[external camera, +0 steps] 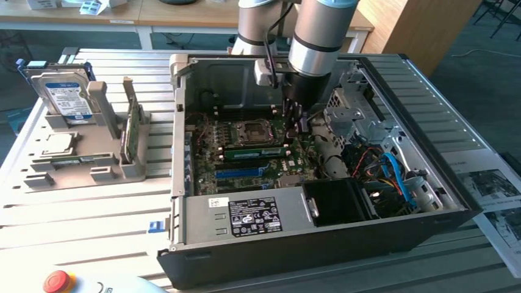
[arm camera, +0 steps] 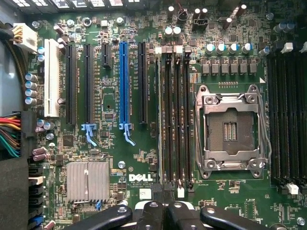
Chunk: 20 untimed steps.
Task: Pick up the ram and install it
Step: 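Press down the ram until it locks into place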
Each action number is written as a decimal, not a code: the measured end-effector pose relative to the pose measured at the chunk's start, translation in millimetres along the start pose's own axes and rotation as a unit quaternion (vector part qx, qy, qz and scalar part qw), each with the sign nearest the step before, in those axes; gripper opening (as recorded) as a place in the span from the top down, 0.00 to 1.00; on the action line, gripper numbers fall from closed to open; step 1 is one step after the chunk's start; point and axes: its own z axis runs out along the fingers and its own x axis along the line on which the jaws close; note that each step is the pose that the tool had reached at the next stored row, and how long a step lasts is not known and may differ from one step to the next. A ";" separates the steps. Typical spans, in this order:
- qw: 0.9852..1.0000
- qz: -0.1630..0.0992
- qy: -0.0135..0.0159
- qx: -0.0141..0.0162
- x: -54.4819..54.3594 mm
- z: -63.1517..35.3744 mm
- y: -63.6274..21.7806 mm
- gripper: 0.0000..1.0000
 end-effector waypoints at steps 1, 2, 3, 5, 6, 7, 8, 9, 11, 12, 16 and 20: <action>1.000 0.000 0.000 0.000 0.0 0.0 0.0 0.90; 1.000 0.000 0.000 0.000 0.0 0.2 0.0 0.90; 1.000 0.000 0.000 0.000 0.1 0.5 0.0 0.90; 1.000 0.000 0.000 0.000 -0.1 1.2 -0.1 0.90; 1.000 0.000 0.000 0.000 -0.1 1.7 -0.1 0.90; 1.000 0.000 0.000 0.000 -0.1 2.3 -0.1 0.90; 1.000 0.000 0.000 0.000 -0.1 2.8 -0.1 0.90; 1.000 0.000 0.000 0.000 -0.1 3.2 -0.1 0.90; 1.000 0.000 0.000 0.000 -0.2 3.5 -0.2 0.90; 1.000 0.000 0.000 0.000 -0.3 3.5 -0.1 0.90; 1.000 0.000 0.000 0.001 -0.5 3.5 0.5 0.90; 1.000 0.000 0.001 0.001 -0.6 3.4 0.6 0.90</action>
